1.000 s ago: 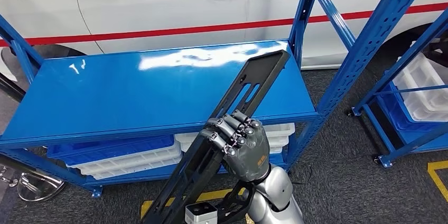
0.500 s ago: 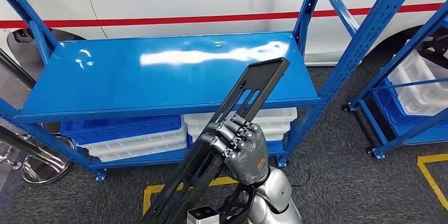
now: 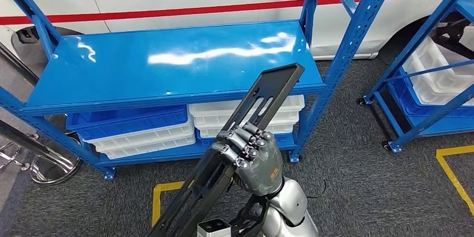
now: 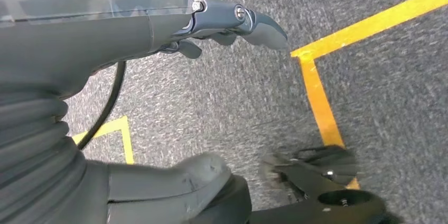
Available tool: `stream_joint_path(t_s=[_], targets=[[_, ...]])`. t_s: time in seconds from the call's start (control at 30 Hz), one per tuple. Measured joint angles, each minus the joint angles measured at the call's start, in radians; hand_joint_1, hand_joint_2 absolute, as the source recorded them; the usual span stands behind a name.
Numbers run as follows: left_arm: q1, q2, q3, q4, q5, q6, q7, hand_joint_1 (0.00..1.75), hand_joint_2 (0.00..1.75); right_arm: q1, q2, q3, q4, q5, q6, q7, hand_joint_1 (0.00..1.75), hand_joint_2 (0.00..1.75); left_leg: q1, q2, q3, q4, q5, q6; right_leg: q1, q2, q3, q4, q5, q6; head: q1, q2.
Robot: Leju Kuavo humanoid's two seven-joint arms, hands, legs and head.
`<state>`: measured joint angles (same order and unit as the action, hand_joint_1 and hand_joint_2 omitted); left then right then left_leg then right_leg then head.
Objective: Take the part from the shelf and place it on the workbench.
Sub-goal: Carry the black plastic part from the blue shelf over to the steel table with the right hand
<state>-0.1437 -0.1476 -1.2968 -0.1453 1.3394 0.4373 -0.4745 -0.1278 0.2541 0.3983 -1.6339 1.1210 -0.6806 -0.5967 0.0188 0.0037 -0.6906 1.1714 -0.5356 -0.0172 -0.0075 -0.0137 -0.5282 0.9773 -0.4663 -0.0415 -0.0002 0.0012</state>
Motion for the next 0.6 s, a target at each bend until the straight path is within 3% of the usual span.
stream_joint_path(t_s=[0.03,0.07,0.1,0.17,0.23,0.3,0.37,0.43,0.5,0.53,0.57,0.6], targets=[[-0.001,0.000,0.000,0.000,-0.002,-0.003,0.001,0.00,1.75,-0.001,-0.001,0.004,0.005,-0.007,0.000,0.009,1.75,1.75,0.002,0.000,-0.012,0.060,-0.028,-0.005,0.000,-0.002,-0.014,0.003,0.009,0.001,0.000,0.000],[-0.002,0.000,0.000,0.000,-0.001,-0.012,0.006,0.00,1.75,-0.003,-0.001,0.010,0.010,-0.013,0.000,0.020,1.75,1.75,0.004,0.000,-0.012,0.099,-0.035,-0.010,0.000,-0.003,-0.028,0.006,0.017,0.002,0.000,0.000],[-0.003,0.001,0.000,0.000,0.004,-0.028,0.016,0.00,1.75,-0.005,-0.002,0.019,0.016,-0.017,0.000,0.034,1.75,1.75,0.006,0.000,0.003,0.102,-0.020,-0.014,-0.002,-0.004,-0.042,0.011,0.024,0.005,0.000,0.000],[-0.009,0.005,0.000,0.000,0.016,-0.072,0.044,0.00,1.75,-0.013,-0.004,0.044,0.027,-0.020,0.000,0.063,1.75,1.75,0.013,0.000,0.082,0.004,0.032,-0.022,-0.007,-0.003,-0.070,0.027,0.034,0.014,0.000,0.000],[-0.019,0.009,0.001,0.000,0.023,-0.099,0.063,0.00,1.75,-0.022,-0.006,0.073,0.036,-0.018,0.000,0.085,1.75,1.75,0.013,-0.004,0.161,-0.121,0.042,-0.023,-0.007,-0.003,-0.093,0.044,0.042,0.026,0.000,0.000],[-0.027,0.009,0.001,0.000,0.027,-0.104,0.068,0.00,1.75,-0.031,-0.008,0.094,0.043,-0.019,0.000,0.098,1.75,1.75,0.007,-0.009,0.182,-0.164,0.031,-0.013,-0.005,-0.004,-0.105,0.052,0.054,0.040,0.000,0.000],[-0.028,0.009,0.001,0.000,0.032,-0.105,0.069,0.00,1.75,-0.039,-0.011,0.106,0.049,-0.026,0.000,0.109,1.75,1.75,0.006,-0.007,0.170,-0.164,0.040,0.006,-0.006,-0.002,-0.111,0.055,0.058,0.053,0.001,0.000],[-0.031,0.009,0.001,0.000,0.034,-0.104,0.069,0.00,1.75,-0.045,-0.015,0.115,0.054,-0.036,0.000,0.117,1.75,1.75,0.006,-0.001,0.153,-0.166,0.058,0.031,-0.008,0.001,-0.128,0.097,0.005,0.062,0.001,0.000],[-0.033,0.010,0.001,0.000,0.034,-0.096,0.066,0.00,1.75,-0.050,-0.018,0.123,0.059,-0.043,0.000,0.124,1.75,1.75,0.002,0.002,0.129,-0.165,0.078,0.048,-0.009,0.003,-0.159,0.209,-0.094,0.064,0.001,0.000],[-0.033,0.010,0.001,0.000,0.034,-0.087,0.062,0.00,1.75,-0.051,-0.018,0.126,0.062,-0.044,0.000,0.129,1.75,1.75,-0.001,0.003,0.115,-0.163,0.088,0.051,-0.008,0.004,-0.172,0.270,-0.129,0.064,0.001,0.000],[-0.032,0.011,0.001,0.000,0.034,-0.075,0.057,0.00,1.75,-0.052,-0.019,0.128,0.065,-0.044,0.000,0.133,1.75,1.75,-0.005,0.003,0.099,-0.161,0.099,0.052,-0.007,0.004,-0.176,0.317,-0.143,0.063,0.001,0.000],[-0.032,0.011,0.001,0.000,0.034,-0.065,0.052,0.00,1.75,-0.054,-0.019,0.130,0.068,-0.042,0.000,0.137,1.75,1.75,-0.009,0.004,0.082,-0.158,0.109,0.053,-0.005,0.005,-0.167,0.336,-0.134,0.060,0.001,0.000]])
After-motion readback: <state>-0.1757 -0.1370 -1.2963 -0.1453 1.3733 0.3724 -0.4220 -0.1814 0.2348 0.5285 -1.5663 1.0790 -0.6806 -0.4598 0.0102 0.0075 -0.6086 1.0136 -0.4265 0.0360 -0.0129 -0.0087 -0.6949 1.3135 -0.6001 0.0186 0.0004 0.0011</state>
